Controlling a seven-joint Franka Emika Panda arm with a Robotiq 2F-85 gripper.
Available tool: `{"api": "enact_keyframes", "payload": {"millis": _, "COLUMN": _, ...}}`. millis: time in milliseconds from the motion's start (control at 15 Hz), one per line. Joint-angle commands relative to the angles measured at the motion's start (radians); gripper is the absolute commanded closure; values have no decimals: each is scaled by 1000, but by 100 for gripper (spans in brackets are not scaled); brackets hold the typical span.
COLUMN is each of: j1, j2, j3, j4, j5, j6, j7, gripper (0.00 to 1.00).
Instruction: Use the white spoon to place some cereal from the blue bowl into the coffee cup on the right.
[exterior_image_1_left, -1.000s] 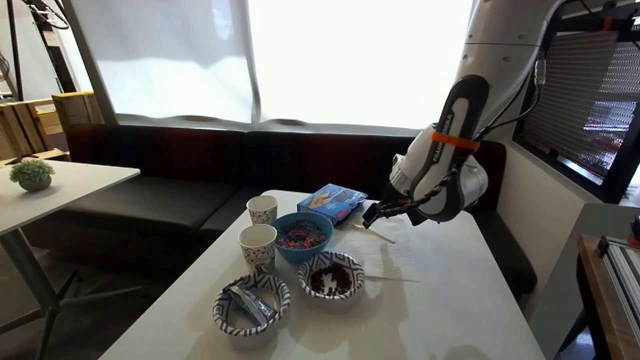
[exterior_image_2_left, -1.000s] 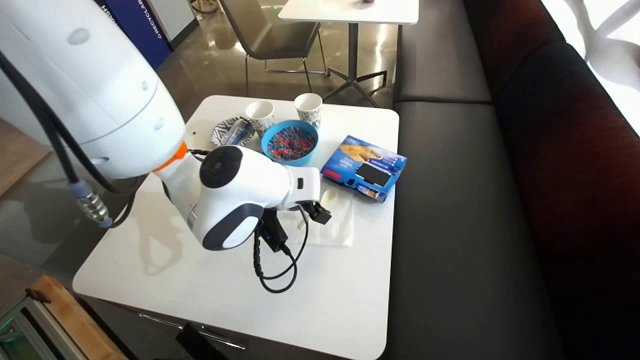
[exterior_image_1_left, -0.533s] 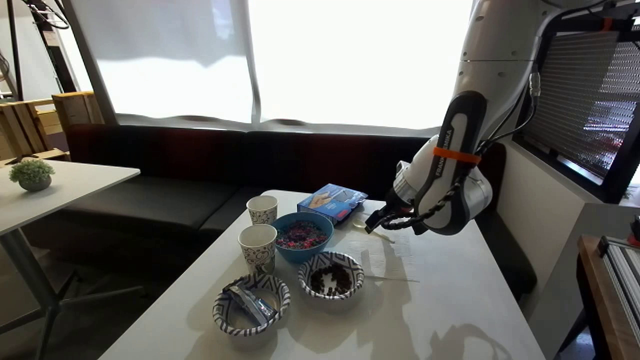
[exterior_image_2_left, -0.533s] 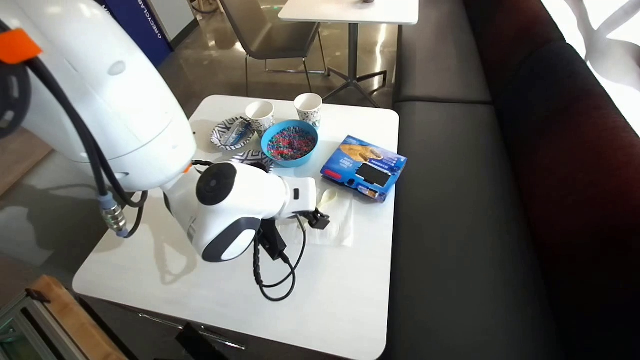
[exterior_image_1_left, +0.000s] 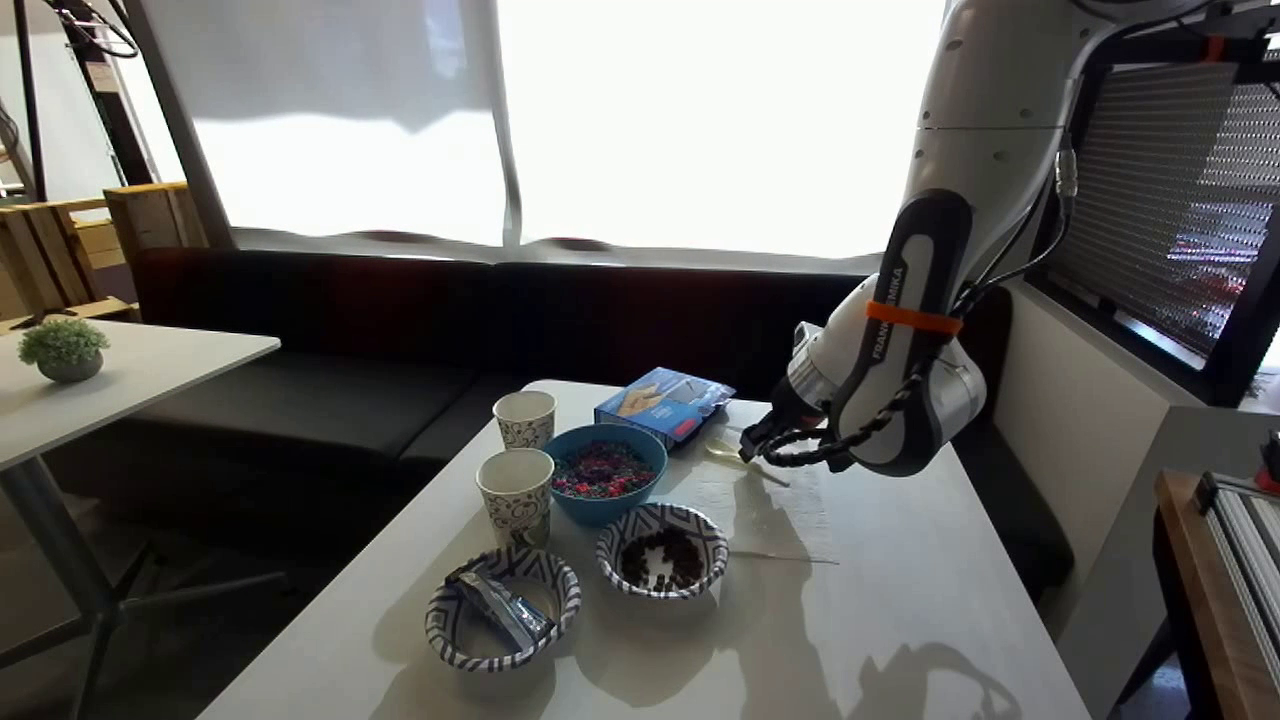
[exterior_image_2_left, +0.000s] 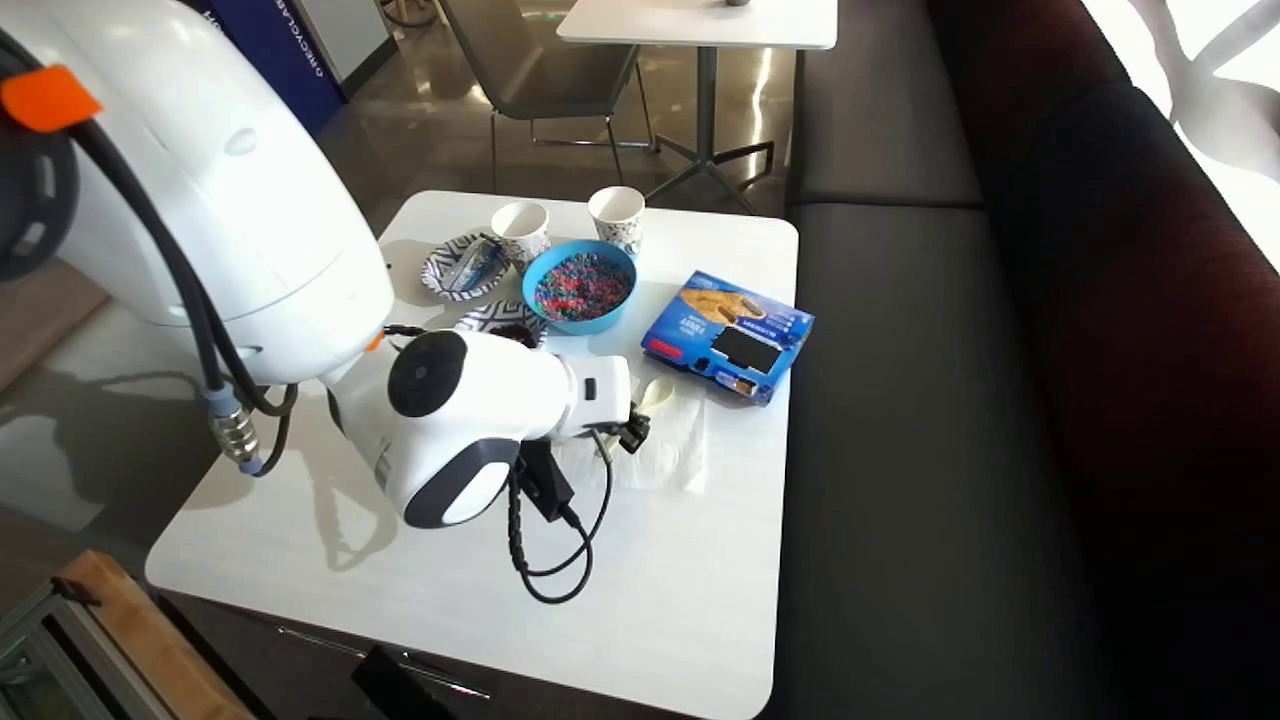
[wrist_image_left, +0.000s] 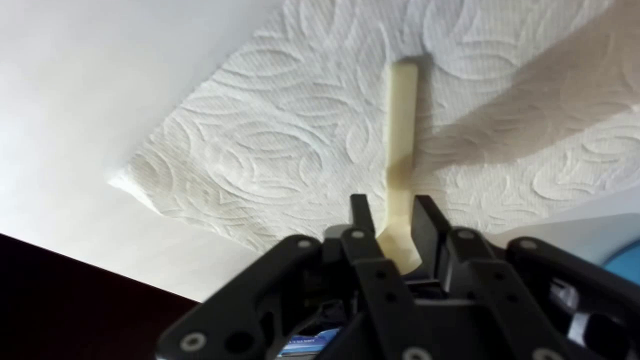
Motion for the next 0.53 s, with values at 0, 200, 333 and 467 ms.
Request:
{"api": "enact_keyframes", "payload": {"millis": 0, "j1": 19, "j2": 33, "j3": -19, "j4": 16, "j5": -12, "j6": 49, "j7": 16, "gripper": 69}}
{"api": "enact_keyframes", "payload": {"millis": 200, "j1": 19, "j2": 45, "j3": -19, "j4": 25, "j5": -14, "j6": 65, "j7": 17, "gripper": 67}}
{"api": "enact_keyframes", "payload": {"millis": 333, "j1": 14, "j2": 55, "j3": -17, "j4": 31, "j5": -20, "j6": 73, "j7": 18, "gripper": 66}}
{"api": "enact_keyframes", "payload": {"millis": 467, "j1": 10, "j2": 63, "j3": -14, "j4": 35, "j5": -25, "j6": 73, "j7": 21, "gripper": 65}}
